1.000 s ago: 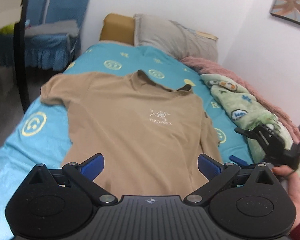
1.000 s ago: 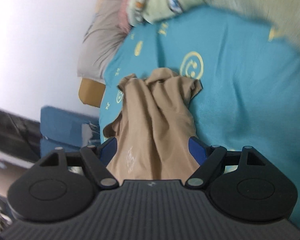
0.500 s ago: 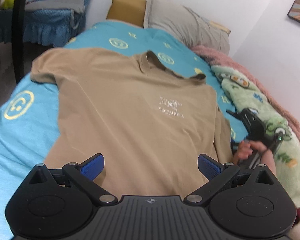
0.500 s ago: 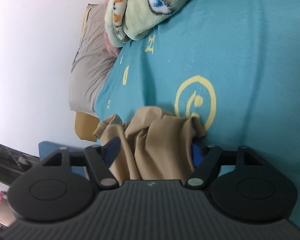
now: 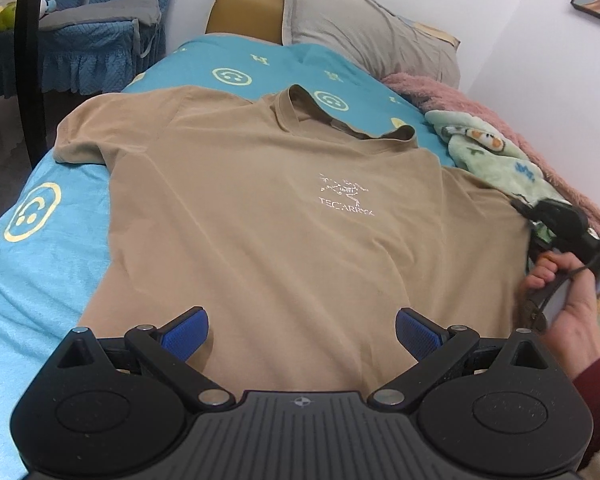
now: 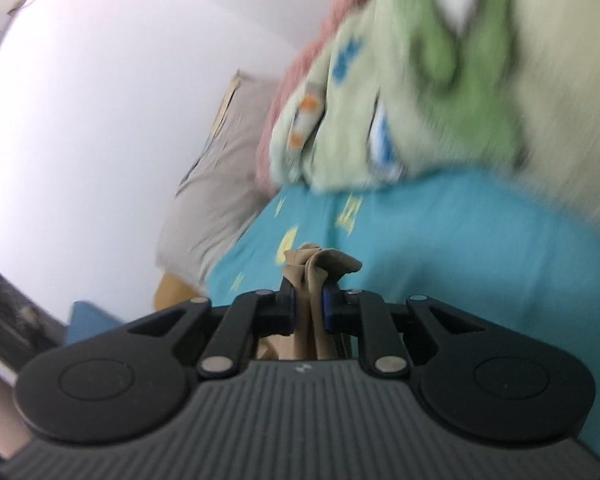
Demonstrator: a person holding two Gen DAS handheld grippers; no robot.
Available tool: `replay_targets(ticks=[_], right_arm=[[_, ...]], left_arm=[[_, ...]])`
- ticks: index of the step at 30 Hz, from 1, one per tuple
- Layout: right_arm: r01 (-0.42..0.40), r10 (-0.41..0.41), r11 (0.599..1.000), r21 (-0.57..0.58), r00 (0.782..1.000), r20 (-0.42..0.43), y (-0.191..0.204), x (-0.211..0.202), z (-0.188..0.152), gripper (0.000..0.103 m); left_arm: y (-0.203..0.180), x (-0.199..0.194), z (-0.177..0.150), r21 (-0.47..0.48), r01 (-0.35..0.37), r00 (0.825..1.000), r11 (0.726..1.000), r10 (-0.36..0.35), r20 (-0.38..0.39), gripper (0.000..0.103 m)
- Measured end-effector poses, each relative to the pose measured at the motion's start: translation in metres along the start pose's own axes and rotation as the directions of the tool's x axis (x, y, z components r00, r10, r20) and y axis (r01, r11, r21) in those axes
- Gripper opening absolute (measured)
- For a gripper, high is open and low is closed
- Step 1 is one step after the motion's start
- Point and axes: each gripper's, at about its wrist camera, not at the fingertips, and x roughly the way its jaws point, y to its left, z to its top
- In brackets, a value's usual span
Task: Fold clothes
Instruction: 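Grasp the tan T-shirt's side edge with the right gripper, then lift the held edge with the right gripper and fold it over the shirt middle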
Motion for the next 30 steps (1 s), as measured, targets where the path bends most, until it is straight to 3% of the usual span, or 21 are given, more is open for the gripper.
replay_targets(ticks=[2,5,6,7,8,9,14,17,22,24,26,27,30], right_arm=[[0.027,-0.027,0.999,0.022,1.000,0.008,-0.012,-0.009,0.005,0.017],[0.074,-0.070,0.995,0.062,0.996,-0.054,-0.027,-0.010,0.007,0.022],[0.072,-0.069,0.996,0.046,0.995,-0.073,-0.029,-0.009,0.004,0.036],[0.070,-0.067,0.997,0.031,0.993,-0.092,-0.031,-0.008,0.002,0.067],[0.066,-0.065,0.998,0.012,0.992,-0.107,-0.033,-0.008,-0.001,0.084],[0.056,-0.058,0.998,-0.018,0.992,-0.110,-0.035,-0.010,-0.005,0.091],[0.053,-0.077,0.986,-0.159,0.986,-0.146,-0.027,0.002,-0.015,0.092],[0.056,-0.099,0.962,-0.269,0.984,-0.149,-0.020,0.020,-0.019,0.092],[0.073,-0.155,0.853,-0.517,0.981,-0.117,0.000,0.050,-0.032,0.092],[0.101,-0.190,0.820,-0.563,0.976,-0.102,0.009,0.060,-0.033,0.076],[0.140,-0.234,0.818,-0.558,0.967,-0.100,0.013,0.070,-0.030,0.029],[0.155,-0.248,0.817,-0.555,0.964,-0.097,0.015,0.072,-0.028,0.020],[0.167,-0.233,0.835,-0.524,0.971,-0.061,0.015,0.059,-0.019,0.017]], left_arm=[[0.000,-0.002,-0.001,0.004,-0.004,1.000,1.000,0.004,0.005,0.101],[-0.001,-0.005,-0.003,0.019,-0.008,1.000,1.000,0.008,0.013,0.101],[-0.002,-0.005,-0.003,0.024,-0.010,1.000,1.000,0.010,0.016,0.101],[-0.001,-0.006,-0.004,0.025,-0.011,1.000,1.000,0.010,0.016,0.101],[-0.001,-0.006,-0.004,0.026,-0.011,1.000,1.000,0.011,0.017,0.101],[0.000,-0.006,-0.004,0.023,-0.009,1.000,1.000,0.009,0.015,0.101],[0.004,-0.007,-0.004,-0.001,0.005,1.000,1.000,-0.005,0.004,0.101],[0.005,-0.005,-0.004,-0.013,0.012,1.000,1.000,-0.012,0.000,0.101],[0.000,0.006,-0.002,-0.025,0.022,1.000,0.999,-0.023,-0.020,0.101],[-0.002,0.010,-0.001,-0.024,0.026,0.999,0.999,-0.026,-0.024,0.101],[-0.001,0.010,0.000,-0.030,0.027,0.999,0.999,-0.028,-0.022,0.101],[-0.001,0.010,0.001,-0.034,0.028,0.999,0.999,-0.028,-0.020,0.101],[0.000,0.008,0.003,-0.044,0.030,0.999,0.999,-0.030,-0.011,0.101]])
